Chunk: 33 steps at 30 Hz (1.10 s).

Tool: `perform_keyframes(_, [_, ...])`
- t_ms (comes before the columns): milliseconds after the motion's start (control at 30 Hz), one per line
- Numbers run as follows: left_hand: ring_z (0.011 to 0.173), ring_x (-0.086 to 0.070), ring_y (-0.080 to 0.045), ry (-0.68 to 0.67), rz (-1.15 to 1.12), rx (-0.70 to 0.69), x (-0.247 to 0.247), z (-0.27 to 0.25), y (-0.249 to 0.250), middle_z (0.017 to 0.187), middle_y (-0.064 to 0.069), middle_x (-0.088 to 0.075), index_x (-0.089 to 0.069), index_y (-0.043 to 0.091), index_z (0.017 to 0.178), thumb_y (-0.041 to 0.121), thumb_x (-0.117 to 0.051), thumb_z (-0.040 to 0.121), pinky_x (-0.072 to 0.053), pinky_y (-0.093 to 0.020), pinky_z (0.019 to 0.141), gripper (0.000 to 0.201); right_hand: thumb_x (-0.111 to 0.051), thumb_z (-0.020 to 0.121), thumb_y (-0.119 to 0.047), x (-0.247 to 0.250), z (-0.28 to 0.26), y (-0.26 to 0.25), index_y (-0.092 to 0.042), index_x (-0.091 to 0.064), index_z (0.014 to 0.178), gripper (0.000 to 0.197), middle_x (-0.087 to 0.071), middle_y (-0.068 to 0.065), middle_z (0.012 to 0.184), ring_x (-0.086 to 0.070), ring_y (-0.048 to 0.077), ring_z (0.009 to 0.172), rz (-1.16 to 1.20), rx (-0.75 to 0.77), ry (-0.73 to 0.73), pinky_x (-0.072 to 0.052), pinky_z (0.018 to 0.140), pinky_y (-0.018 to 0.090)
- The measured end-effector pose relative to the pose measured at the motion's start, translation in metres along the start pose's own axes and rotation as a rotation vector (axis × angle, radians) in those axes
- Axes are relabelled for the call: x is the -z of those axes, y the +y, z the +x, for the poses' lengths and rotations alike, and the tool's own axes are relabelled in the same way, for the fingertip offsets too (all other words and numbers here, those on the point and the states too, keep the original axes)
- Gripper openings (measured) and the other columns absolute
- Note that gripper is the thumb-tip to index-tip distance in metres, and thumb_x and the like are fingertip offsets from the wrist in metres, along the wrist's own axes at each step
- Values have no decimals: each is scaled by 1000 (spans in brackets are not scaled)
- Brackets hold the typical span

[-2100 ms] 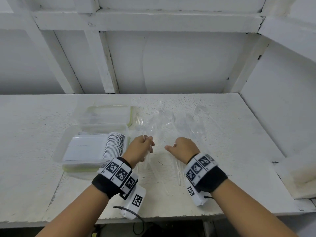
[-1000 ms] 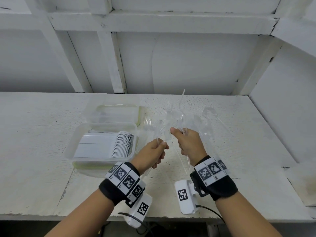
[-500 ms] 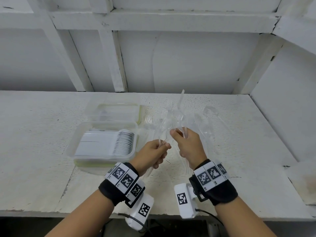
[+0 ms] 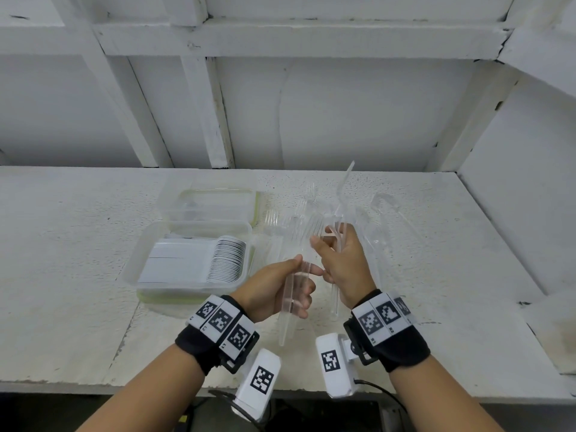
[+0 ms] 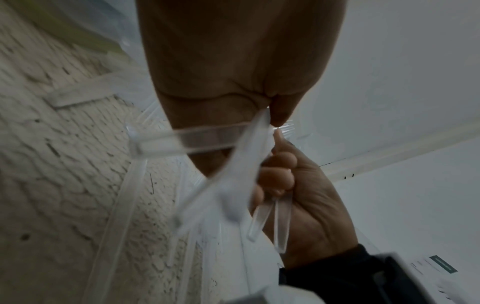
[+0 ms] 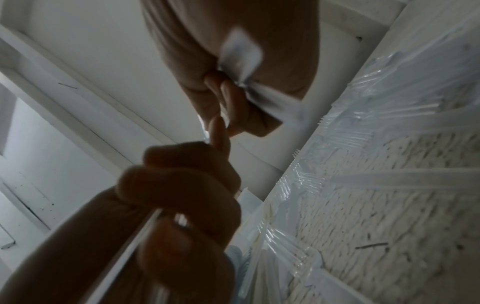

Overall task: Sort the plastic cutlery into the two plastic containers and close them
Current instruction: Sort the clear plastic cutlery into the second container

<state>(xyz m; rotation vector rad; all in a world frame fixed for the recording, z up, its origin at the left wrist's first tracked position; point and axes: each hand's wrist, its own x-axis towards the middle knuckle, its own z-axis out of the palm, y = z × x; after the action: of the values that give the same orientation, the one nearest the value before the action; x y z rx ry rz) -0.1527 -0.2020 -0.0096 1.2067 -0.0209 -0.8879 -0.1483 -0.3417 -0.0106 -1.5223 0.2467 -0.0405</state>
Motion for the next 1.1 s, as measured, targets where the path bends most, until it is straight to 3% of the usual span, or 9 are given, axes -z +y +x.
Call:
perform_keyframes(100, [64,-64,-20,-4,-27,18,0,0,1,71,-6,-63,-57,11,101,36,-32,98,-54,-34,66,36,-61,89,-16,2,0,0,-21,-56,92,8,-53,-5,77,-43,-2,42,18,-5,-20,-30,37,15])
perform_keyframes(233, [76,-68,-24,120,-172,-58,5,4,-1,83,-12,-68,-54,6,107,28,-33,101,-57,-36,75,30,-61,88,-12,9,2,-9,-17,-61,82,8,-56,-4,70,-28,3,36,86,27,11,-22,34,17])
perform_keyframes(400, [61,-65,-20,92,-218,-12,1,5,0,73,-10,-64,-56,5,97,32,-31,101,-57,-30,59,37,-62,88,-14,11,0,-12,-17,-62,86,3,-66,-4,76,-29,6,38,69,48,-43,-22,34,18])
perform_keyframes(500, [39,-47,-12,31,-167,22,-8,6,2,52,-2,-52,-55,7,88,47,-20,99,-42,-19,41,54,-63,87,-16,6,-3,-5,-21,-62,85,5,-65,-4,81,-42,0,44,-10,61,-58,-28,38,17])
perform_keyframes(600, [31,-30,-8,-18,-184,23,-9,10,1,43,0,-38,-55,8,81,57,-12,95,-28,-13,36,67,-63,88,-18,5,-3,0,-26,-61,86,8,-61,-13,81,-50,-2,62,-113,124,-61,-35,51,8])
perform_keyframes(733, [35,-32,-8,-89,-215,31,-4,8,1,48,2,-36,-51,10,83,40,-32,91,-31,-15,37,37,-62,88,-19,7,0,2,-24,-60,90,5,-51,-13,68,-39,1,48,-72,82,-111,-29,38,15])
perform_keyframes(867, [51,-56,-10,-267,-200,-36,3,7,0,60,2,-57,-70,13,87,38,-63,82,-50,-23,51,26,-60,89,-18,7,5,2,-17,-55,92,6,-48,-10,50,-34,10,37,146,-55,-228,-25,39,21])
perform_keyframes(967, [61,-64,-14,-344,-212,-44,8,11,5,70,-2,-64,-72,10,97,36,-77,72,-56,-28,59,37,-58,89,-19,5,7,-3,-15,-53,97,10,-61,-9,58,-47,9,35,212,-89,-277,-32,38,19])
perform_keyframes(1100, [55,-57,-9,-424,-278,-32,12,17,8,66,2,-57,-69,8,106,34,-68,80,-53,-25,57,37,-61,83,-24,3,13,-6,-19,-54,96,15,-65,-7,75,-47,10,47,252,-71,-305,-32,47,22])
